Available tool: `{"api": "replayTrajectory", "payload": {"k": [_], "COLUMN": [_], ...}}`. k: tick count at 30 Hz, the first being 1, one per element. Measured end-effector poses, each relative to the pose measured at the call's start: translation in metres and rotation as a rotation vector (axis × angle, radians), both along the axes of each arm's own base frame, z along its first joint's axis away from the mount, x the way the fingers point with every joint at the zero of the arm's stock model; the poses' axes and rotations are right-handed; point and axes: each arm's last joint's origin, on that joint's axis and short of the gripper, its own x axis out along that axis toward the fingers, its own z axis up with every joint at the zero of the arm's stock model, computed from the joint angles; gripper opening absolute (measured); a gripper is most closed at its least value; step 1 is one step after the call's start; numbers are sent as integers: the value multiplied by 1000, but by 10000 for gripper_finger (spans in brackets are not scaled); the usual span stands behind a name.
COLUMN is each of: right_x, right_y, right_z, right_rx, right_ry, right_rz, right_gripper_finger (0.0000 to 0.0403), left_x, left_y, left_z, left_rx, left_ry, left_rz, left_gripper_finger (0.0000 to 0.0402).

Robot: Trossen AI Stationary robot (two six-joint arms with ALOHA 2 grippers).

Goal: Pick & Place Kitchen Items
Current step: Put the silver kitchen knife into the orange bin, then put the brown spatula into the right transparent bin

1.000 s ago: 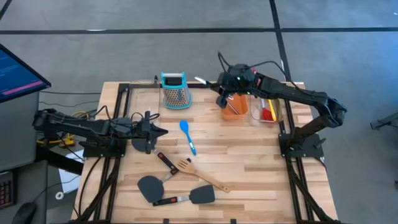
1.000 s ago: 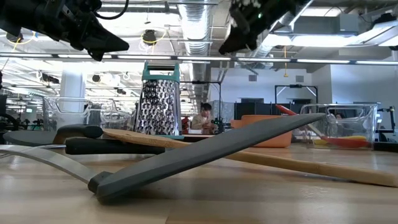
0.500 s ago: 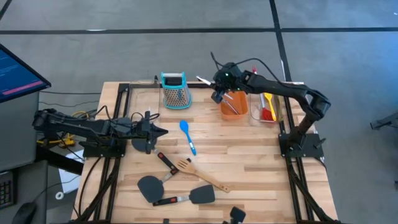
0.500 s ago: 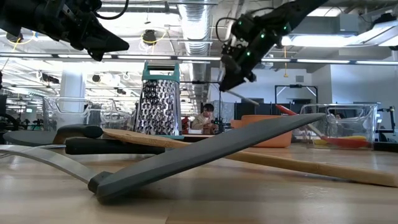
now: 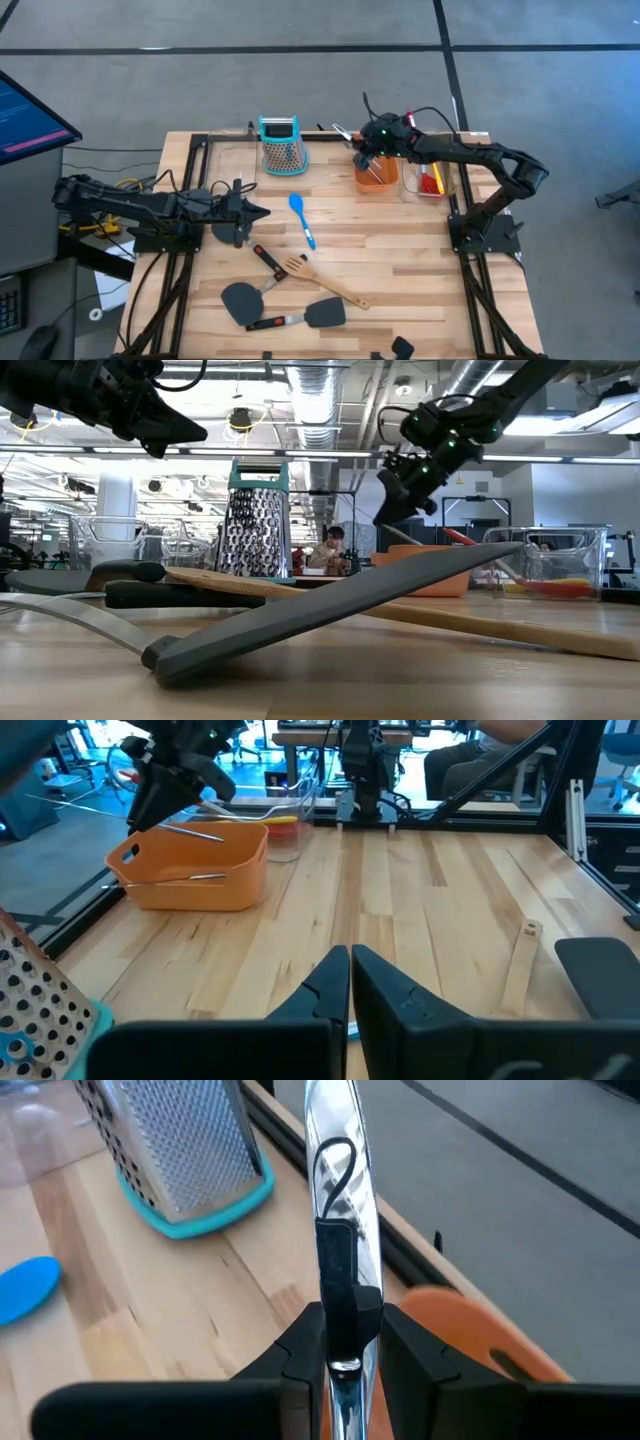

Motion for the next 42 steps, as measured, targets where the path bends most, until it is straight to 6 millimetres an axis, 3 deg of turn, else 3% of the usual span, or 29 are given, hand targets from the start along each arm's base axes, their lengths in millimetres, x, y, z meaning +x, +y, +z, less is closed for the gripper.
{"api": "replayTrajectory", "payload": {"k": [8,20,26,34,42], "right_x": [-11,-26,-27,-29,-27], "right_y": [4,5,1,-1,-2], "right_z": [-24,-43,-41,-42,-35], "right_rx": [3,33,21,32,22], "right_ry": [1,51,27,38,25], "right_rz": [-11,-30,-45,-54,-54], "right_gripper_finger": [60,60,60,147,168], "left_x": [0,0,0,0,0], "left_y": [0,0,0,0,0], "left_z": [0,0,0,0,0], "left_rx": [0,0,0,-1,-19], "left_ry": [-1,-1,-3,-5,-7], "left_rz": [-1,-1,-2,-3,1], "left_gripper_finger": [2,2,2,2,2]}}
